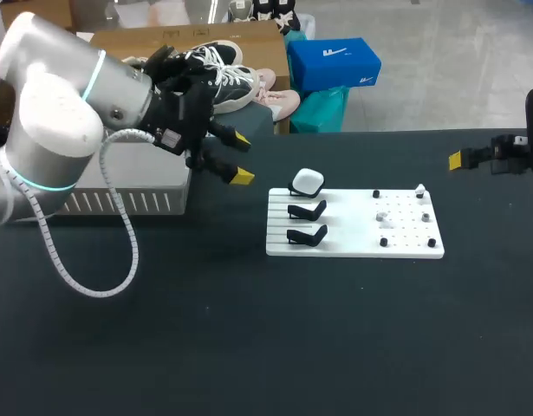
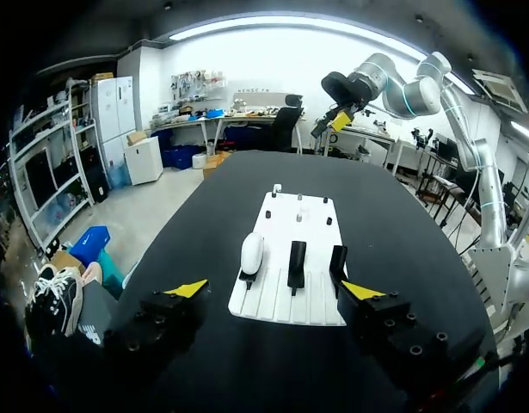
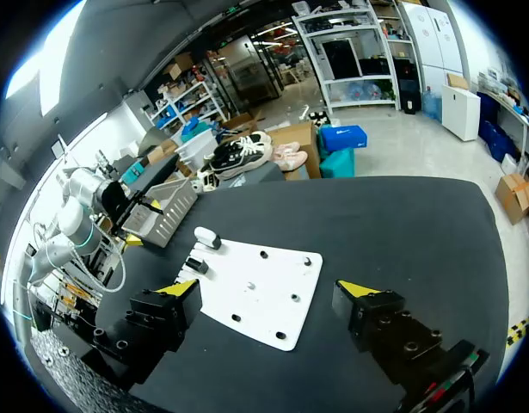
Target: Pick up each earbud case from the left stands, insert the matching earbuds, close the lid, and place the case in the box.
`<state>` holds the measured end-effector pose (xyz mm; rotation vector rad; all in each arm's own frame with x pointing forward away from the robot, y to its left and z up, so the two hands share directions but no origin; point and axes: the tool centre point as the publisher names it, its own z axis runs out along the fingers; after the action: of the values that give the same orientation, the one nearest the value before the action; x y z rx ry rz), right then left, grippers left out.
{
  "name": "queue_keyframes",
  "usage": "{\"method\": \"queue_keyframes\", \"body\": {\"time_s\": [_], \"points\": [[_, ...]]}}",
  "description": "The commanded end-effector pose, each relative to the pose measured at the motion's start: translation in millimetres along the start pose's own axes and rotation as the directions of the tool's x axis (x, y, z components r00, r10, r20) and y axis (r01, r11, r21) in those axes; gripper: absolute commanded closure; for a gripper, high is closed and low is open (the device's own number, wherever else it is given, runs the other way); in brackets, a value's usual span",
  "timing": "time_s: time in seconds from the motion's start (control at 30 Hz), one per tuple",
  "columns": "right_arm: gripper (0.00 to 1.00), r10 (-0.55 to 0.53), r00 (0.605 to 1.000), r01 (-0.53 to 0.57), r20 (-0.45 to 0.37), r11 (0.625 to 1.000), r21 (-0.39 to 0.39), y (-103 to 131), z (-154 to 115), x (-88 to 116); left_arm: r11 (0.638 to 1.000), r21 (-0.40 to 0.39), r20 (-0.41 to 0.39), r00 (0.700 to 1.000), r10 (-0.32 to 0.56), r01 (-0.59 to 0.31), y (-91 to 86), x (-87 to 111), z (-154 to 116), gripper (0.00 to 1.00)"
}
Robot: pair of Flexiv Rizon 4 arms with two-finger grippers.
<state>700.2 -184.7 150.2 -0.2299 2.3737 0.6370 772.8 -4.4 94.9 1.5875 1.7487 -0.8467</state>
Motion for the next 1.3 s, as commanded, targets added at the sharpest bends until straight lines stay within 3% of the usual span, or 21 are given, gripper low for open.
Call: {"method": "queue_keyframes", "body": {"time_s": [0.03, 0.4, 0.47, 0.63, 0.7, 0.73, 1.0, 1.2, 1.3], "points": [[0.00, -0.001, 1.000, 0.001, -0.001, 1.000, -0.007, -2, 0, 0, 0.994, 0.107, 0.011, 1.000, 0.006, -0.008, 9.7, 1.7, 25, 0.00], [0.00, -0.001, 1.000, 0.001, -0.001, 1.000, -0.007, -2, 0, 0, 0.998, 0.062, 0.024, 1.000, 0.020, -0.021, 17.3, 7.7, 49, 0.00], [0.00, -0.001, 1.000, 0.001, -0.001, 1.000, -0.007, -2, 0, 0, 0.999, 0.037, 0.036, 0.999, 0.025, -0.026, 19.0, 7.2, 51, 0.07], [0.00, -0.001, 1.000, 0.001, -0.001, 1.000, -0.007, -2, 0, 0, 0.999, 0.041, 0.049, 0.998, 0.026, -0.028, 21.7, 5.7, 57, 0.11], [0.00, -0.001, 1.000, 0.001, -0.001, 1.000, -0.007, -2, 0, 0, 0.999, 0.041, 0.051, 0.998, 0.022, -0.024, 23.8, 6.2, 61, 0.36], [0.00, -0.001, 1.000, 0.001, -0.001, 1.000, -0.007, -2, 0, 0, 0.999, 0.040, 0.052, 0.998, 0.021, -0.023, 24.2, 6.1, 62, 0.40], [0.00, -0.001, 1.000, 0.001, -0.001, 1.000, -0.007, -2, 0, 0, 0.999, 0.050, 0.066, 0.998, 0.013, -0.016, 21.0, 4.0, 75, 0.16], [0.00, -0.001, 1.000, 0.001, -0.001, 1.000, -0.007, -2, 0, 0, 0.999, 0.048, 0.066, 0.998, 0.021, -0.024, 23.5, 6.0, 87, 0.25], [0.00, -0.001, 1.000, 0.001, -0.001, 1.000, -0.007, -2, 0, 0, 0.999, 0.046, 0.064, 0.998, 0.021, -0.024, 27.5, 8.1, 93, 0.25]]}}
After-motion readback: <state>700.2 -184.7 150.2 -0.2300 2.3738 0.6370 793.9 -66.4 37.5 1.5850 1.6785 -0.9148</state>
